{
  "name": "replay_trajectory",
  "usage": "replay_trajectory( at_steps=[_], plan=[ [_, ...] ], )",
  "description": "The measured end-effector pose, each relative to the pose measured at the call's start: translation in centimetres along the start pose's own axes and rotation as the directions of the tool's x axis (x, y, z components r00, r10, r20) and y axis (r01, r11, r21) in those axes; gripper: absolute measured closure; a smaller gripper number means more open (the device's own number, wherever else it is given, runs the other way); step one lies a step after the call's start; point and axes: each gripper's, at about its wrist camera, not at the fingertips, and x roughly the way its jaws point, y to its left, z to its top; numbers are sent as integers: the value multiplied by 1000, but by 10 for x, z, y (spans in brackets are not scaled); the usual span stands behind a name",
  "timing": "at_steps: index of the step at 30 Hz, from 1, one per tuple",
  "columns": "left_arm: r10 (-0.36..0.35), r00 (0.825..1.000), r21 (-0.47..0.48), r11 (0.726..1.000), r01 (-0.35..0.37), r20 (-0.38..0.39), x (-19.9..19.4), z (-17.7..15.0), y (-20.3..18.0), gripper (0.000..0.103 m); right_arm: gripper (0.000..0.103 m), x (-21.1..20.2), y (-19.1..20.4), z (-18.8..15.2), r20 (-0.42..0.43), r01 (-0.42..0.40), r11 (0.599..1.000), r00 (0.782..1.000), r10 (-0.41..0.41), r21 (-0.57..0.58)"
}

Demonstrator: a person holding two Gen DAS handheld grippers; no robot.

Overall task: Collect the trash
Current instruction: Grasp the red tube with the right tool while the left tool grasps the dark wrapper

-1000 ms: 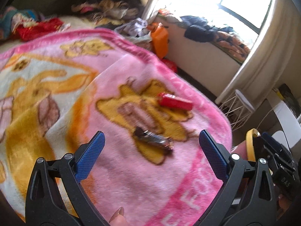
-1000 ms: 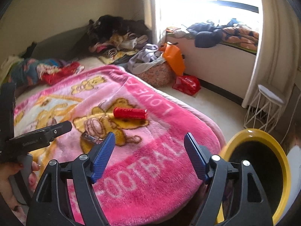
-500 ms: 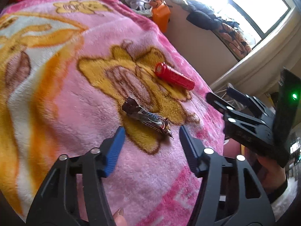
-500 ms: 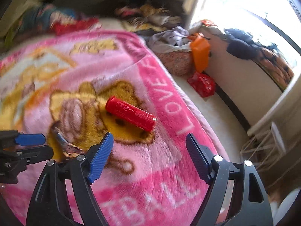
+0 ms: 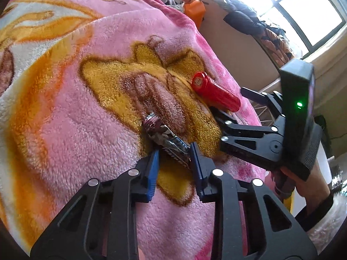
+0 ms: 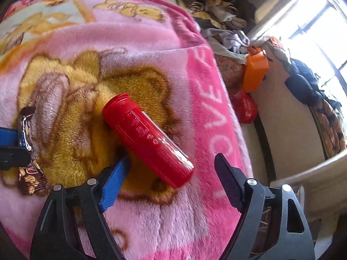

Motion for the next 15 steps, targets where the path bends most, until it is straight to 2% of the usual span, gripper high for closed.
replay_trajectory(
  at_steps=[1,3,6,9,13,15],
  plan=[
    [2,1000,10,1000,-2,2,0,0,-1,83,58,3,1,0,-8,-41,999,999,41,8],
    [-1,1000,15,1000,1,6,0,0,-1,85,67,4,5,-1,-8,-79,996,997,79,45],
    [-14,1000,11,1000,14,14,-3,1,-2,88,70,-2,11,-7,12,-70,992,998,69,105],
    [-28,999,16,999,27,23,-7,-1,-2,90,71,-14,4,-17,34,-125,961,992,120,248],
    [-45,998,27,999,44,40,-16,-4,-8,92,73,-44,-6,-37,108,-217,877,976,189,429],
    [-47,998,47,998,45,49,-20,-6,-14,95,74,-62,-8,-48,136,-223,849,974,179,479]
  ],
)
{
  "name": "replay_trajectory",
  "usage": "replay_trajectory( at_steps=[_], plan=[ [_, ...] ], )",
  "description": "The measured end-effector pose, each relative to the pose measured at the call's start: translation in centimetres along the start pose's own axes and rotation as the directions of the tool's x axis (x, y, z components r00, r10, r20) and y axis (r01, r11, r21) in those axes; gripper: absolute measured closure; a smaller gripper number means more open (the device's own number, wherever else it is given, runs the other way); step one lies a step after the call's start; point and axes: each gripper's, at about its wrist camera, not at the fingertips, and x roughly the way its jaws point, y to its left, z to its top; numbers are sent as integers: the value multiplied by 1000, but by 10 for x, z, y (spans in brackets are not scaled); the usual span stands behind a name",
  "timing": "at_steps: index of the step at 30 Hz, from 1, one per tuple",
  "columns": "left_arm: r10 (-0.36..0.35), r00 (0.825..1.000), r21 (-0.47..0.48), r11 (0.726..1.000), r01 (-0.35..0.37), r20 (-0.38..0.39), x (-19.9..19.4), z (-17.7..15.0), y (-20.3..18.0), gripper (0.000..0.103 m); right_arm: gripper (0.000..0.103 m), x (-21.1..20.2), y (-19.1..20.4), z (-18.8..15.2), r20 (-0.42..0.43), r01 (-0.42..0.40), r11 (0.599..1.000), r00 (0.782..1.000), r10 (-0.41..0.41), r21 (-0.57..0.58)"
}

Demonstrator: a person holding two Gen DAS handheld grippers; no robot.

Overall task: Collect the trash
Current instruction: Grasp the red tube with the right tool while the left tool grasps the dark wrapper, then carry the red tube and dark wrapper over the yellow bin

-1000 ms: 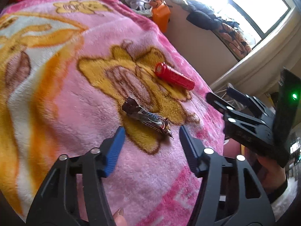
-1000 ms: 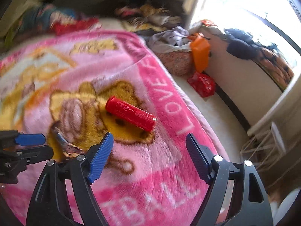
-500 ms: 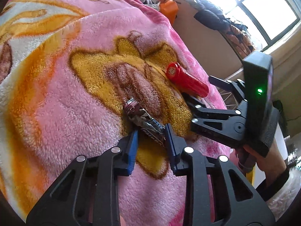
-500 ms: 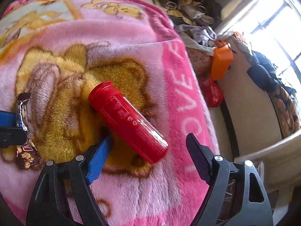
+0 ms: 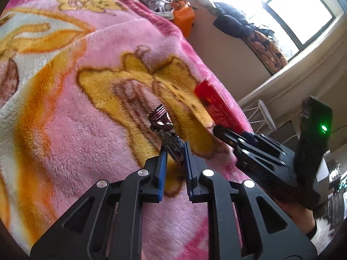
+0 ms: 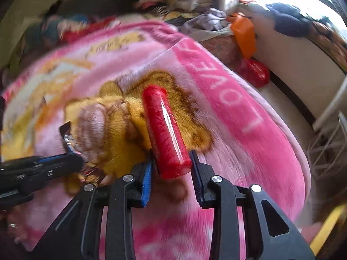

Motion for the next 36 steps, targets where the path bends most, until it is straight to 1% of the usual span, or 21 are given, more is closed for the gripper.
replay_trajectory(
  at_steps=[3,5,9,14,16,22,25,27,30,36],
  plan=[
    [-10,1000,26,1000,10,14,-7,-3,-12,95,76,-31,-6,-13,57,16,997,998,-20,76],
    [-19,1000,57,998,18,23,-12,-5,-23,95,76,-50,-11,-22,103,4,993,995,-17,121],
    [-48,998,90,995,45,33,-20,-8,-41,95,76,-80,-14,-38,162,-5,989,987,-19,149],
    [-94,995,159,983,87,36,-30,-16,-72,95,76,-116,-26,-55,239,-10,976,970,-44,218],
    [-111,993,193,976,102,38,-33,-19,-88,95,76,-132,-33,-64,265,-1,967,962,-68,254],
    [-159,987,269,952,146,25,-36,-30,-125,95,76,-166,-58,-90,294,29,939,946,-136,342],
    [-180,984,298,940,168,13,-34,-35,-141,95,76,-178,-71,-104,291,55,921,940,-178,386],
    [-190,982,316,932,179,4,-33,-38,-150,95,76,-186,-80,-115,292,56,906,937,-193,419],
    [-206,978,341,919,198,-13,-30,-45,-164,95,76,-198,-95,-132,280,79,879,931,-234,471],
    [-228,973,382,896,225,-39,-26,-58,-185,95,76,-212,-113,-161,253,113,835,923,-289,539]
  ],
)
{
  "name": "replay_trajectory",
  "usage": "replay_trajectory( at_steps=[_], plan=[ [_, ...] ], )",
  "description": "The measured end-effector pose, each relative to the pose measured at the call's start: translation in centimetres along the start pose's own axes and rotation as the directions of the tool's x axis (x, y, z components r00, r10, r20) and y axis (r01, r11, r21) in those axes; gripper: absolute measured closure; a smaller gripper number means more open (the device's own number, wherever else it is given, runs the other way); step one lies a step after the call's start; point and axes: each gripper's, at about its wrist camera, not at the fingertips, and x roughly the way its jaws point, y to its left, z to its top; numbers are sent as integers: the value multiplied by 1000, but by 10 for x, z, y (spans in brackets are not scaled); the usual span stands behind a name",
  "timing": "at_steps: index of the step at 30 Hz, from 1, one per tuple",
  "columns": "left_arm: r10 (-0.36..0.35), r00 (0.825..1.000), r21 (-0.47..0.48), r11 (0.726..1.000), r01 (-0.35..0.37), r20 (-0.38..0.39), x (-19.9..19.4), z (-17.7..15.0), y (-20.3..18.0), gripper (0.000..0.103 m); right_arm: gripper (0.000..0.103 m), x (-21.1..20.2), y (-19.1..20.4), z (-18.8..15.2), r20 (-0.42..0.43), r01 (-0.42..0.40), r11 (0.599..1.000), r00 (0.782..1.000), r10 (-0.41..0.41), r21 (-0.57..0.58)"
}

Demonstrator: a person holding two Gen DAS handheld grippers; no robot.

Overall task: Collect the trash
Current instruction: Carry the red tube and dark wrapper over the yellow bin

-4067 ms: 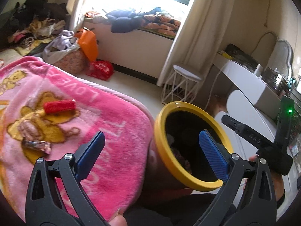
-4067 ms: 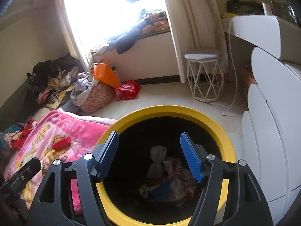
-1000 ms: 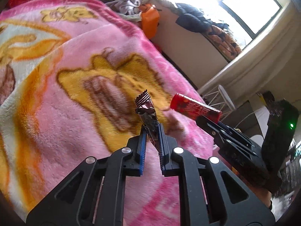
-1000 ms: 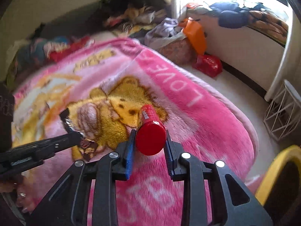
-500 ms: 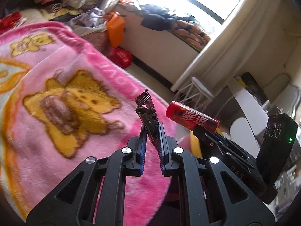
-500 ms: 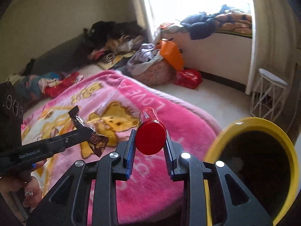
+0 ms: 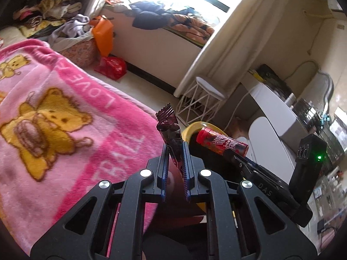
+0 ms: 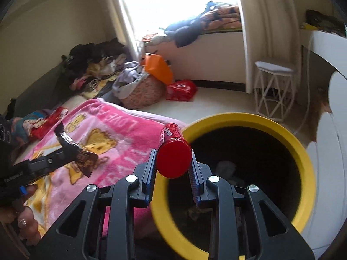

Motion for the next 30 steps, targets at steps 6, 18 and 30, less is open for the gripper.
replay_trajectory(
  at_steps=[6,18,30],
  plan=[
    [-26,999,50,998,27,-21,11,-4,-24,95,76,-8,-25,-7,-3,60,997,998,-60,54],
    [-49,996,143,988,60,-79,39,-16,-64,95,76,-19,-68,-22,-37,140,982,990,-137,124],
    [-54,990,214,973,81,-129,65,-23,-89,95,76,-24,-89,-27,-56,164,973,986,-157,162]
  ],
)
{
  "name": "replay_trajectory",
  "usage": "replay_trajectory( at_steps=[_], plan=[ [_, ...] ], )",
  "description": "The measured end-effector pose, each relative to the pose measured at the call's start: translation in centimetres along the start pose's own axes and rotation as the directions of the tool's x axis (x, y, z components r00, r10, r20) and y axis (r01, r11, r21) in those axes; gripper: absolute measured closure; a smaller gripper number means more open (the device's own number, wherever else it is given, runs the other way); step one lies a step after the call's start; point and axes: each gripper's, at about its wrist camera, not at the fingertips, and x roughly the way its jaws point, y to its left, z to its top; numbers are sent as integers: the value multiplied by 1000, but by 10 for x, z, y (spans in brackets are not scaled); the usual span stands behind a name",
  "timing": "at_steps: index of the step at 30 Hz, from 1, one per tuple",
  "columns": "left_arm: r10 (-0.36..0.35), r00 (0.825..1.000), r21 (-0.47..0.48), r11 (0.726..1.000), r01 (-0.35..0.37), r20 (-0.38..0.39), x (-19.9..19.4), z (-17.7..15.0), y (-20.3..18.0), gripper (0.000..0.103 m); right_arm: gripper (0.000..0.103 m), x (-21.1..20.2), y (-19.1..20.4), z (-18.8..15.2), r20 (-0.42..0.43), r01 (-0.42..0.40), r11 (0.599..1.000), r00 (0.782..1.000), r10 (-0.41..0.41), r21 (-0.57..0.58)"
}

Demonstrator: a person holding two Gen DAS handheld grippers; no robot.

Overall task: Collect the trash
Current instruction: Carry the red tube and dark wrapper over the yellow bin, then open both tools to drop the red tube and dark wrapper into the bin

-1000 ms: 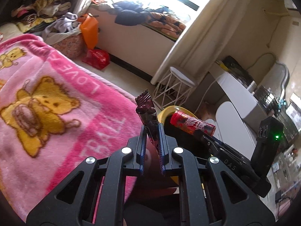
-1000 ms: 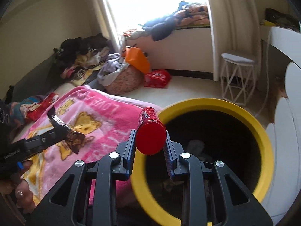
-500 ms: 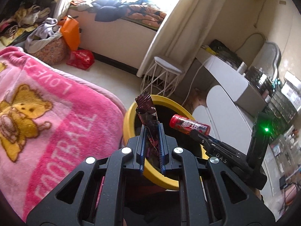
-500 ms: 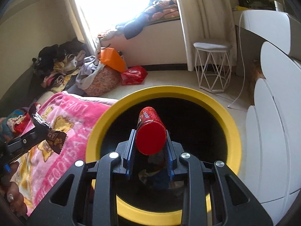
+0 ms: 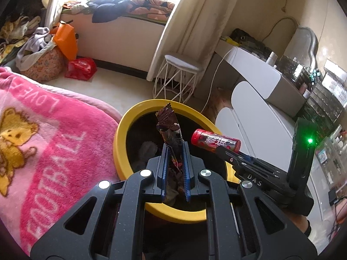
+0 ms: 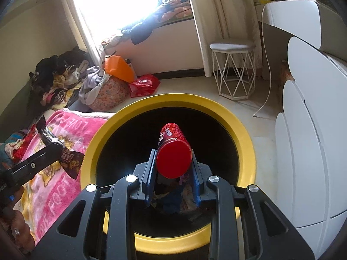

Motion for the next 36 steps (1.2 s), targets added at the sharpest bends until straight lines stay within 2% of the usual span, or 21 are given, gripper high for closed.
replay_trajectory(
  at_steps=[14,17,19,21,27,31,36],
  plan=[
    [-11,999,45,999,13,-41,28,8,-11,94,75,1,-6,-8,-49,12,1000,999,-12,-14],
    [-9,998,41,999,11,-57,32,7,-10,93,68,0,-8,-8,-53,20,1000,998,-21,-10],
    [-1,998,39,999,3,-62,33,7,-8,84,62,-5,-9,-8,-45,22,1000,999,-22,-6],
    [-1,998,31,1000,3,-62,32,6,-7,70,56,-8,-11,-5,-35,25,1000,999,-25,-4],
    [11,999,17,1000,-11,-46,23,7,-3,48,43,-20,-8,-5,-7,26,1000,1000,-26,-6],
    [28,999,10,1000,-28,-27,12,8,1,37,31,-28,-4,-4,14,25,999,1000,-25,-23],
    [81,997,13,997,-81,12,-7,6,9,27,24,-37,5,-4,40,13,999,999,-12,-30]
  ],
)
